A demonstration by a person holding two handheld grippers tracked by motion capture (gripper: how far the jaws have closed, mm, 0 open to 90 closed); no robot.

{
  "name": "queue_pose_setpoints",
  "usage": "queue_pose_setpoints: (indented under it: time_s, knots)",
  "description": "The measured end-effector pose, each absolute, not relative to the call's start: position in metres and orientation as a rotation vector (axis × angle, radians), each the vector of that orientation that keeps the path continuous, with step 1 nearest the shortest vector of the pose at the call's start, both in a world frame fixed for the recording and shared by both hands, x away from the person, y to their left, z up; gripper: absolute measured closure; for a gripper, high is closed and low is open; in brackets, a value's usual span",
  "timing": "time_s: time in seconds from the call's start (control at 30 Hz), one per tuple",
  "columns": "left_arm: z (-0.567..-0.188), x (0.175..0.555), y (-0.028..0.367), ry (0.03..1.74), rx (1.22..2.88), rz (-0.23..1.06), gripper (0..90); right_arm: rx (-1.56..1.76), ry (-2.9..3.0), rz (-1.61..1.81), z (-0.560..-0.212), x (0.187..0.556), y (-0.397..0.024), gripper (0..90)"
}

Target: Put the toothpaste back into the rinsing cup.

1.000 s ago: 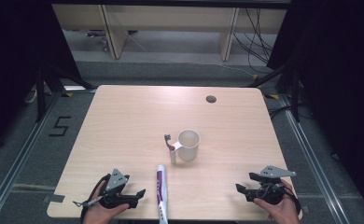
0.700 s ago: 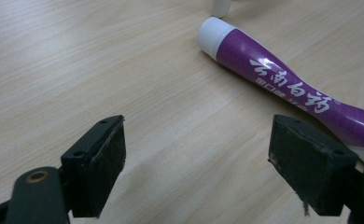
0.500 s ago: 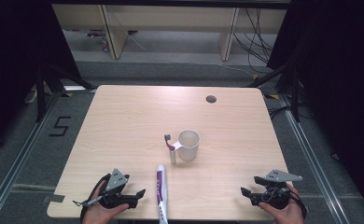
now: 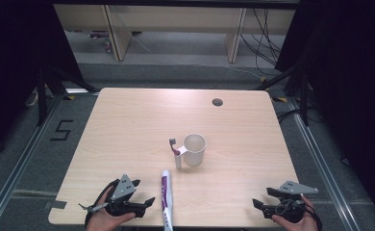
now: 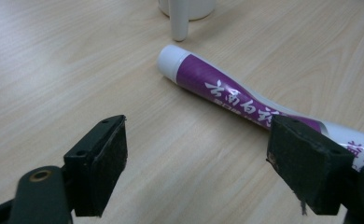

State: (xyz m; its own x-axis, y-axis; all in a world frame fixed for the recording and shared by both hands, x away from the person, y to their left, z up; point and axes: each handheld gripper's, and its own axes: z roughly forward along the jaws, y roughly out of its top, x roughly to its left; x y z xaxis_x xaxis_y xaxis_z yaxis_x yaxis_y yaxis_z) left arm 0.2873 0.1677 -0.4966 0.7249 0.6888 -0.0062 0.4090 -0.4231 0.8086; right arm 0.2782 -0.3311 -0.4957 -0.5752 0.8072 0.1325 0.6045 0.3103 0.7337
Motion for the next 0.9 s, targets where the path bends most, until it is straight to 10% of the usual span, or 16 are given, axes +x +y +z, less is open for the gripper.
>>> queue_pose_setpoints:
  time_s: [0.17,0.53,0.9]
  knots:
    - [-0.490,0.291,0.166,0.764,2.080,0.440,28.4,1.362,2.314,1.126,-0.494,0.274,-0.329,25.2]
    - [-0.484,0.288,0.147,0.515,2.181,0.501,87.2,1.323,2.317,1.109,-0.494,0.274,-0.331,26.0]
    - [-0.480,0.304,0.126,0.430,2.220,0.500,89.9,1.341,2.327,1.096,-0.495,0.273,-0.327,26.4]
